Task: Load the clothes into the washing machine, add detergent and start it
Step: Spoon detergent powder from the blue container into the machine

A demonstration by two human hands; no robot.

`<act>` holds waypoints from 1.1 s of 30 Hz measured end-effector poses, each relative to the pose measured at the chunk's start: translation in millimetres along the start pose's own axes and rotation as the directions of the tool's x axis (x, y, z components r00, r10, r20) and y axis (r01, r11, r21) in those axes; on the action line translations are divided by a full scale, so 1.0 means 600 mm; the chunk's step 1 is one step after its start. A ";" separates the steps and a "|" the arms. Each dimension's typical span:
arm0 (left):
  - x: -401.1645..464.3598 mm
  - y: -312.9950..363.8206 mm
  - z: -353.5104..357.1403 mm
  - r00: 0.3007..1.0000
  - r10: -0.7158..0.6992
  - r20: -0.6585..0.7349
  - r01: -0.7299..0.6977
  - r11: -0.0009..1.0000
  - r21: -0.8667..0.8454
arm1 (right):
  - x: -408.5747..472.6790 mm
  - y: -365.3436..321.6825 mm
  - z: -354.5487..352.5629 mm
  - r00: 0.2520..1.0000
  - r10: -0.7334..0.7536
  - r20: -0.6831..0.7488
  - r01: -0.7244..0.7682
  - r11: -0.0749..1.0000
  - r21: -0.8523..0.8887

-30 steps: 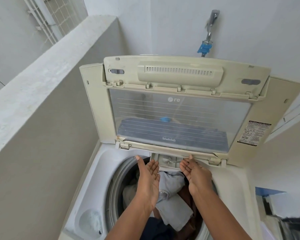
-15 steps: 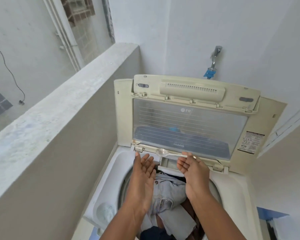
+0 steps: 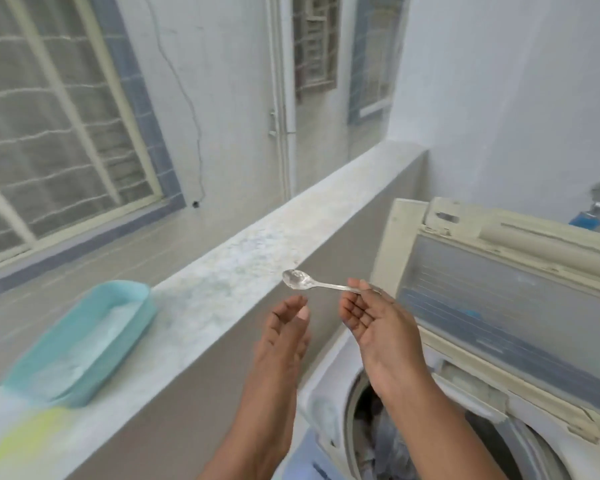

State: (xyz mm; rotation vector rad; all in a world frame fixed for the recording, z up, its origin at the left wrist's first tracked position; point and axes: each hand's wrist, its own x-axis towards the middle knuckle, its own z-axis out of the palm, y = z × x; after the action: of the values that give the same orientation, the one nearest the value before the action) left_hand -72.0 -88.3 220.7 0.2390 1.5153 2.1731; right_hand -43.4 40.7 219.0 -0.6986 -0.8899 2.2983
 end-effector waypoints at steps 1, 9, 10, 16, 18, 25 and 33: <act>-0.008 0.008 -0.018 0.999 0.007 -0.045 -0.008 1.000 -0.016 | -0.005 0.014 0.025 0.998 0.023 0.051 -0.022 1.000 -0.010; -0.057 0.055 -0.146 0.967 0.046 -0.249 -0.075 0.991 -0.109 | -0.058 0.114 0.175 0.904 0.173 0.391 -0.067 0.961 -0.269; -0.063 0.059 -0.160 0.967 0.049 -0.250 -0.076 0.992 -0.100 | -0.064 0.125 0.187 0.892 0.186 0.412 -0.062 0.953 -0.296; -0.085 0.073 -0.224 0.959 0.066 -0.277 -0.094 0.992 -0.089 | -0.089 0.184 0.242 0.821 0.294 0.490 -0.026 0.876 -0.482; -0.085 0.072 -0.234 0.965 0.056 -0.258 -0.079 0.994 -0.080 | -0.092 0.200 0.250 0.800 0.334 0.498 -0.021 0.846 -0.533; -0.072 0.058 -0.234 0.982 0.013 -0.186 -0.032 0.995 -0.099 | -0.085 0.208 0.234 0.817 0.244 0.523 0.213 0.714 -0.667; -0.046 0.022 -0.143 0.997 -0.073 0.030 0.074 0.997 -0.030 | -0.055 0.135 0.132 0.869 0.051 0.492 0.387 0.548 -0.742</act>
State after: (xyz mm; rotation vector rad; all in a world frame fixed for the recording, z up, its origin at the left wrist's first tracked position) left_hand -86.1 -176.6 204.2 0.2002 1.4513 2.1247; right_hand -96.8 -64.5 219.5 -0.3458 -2.2554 1.7668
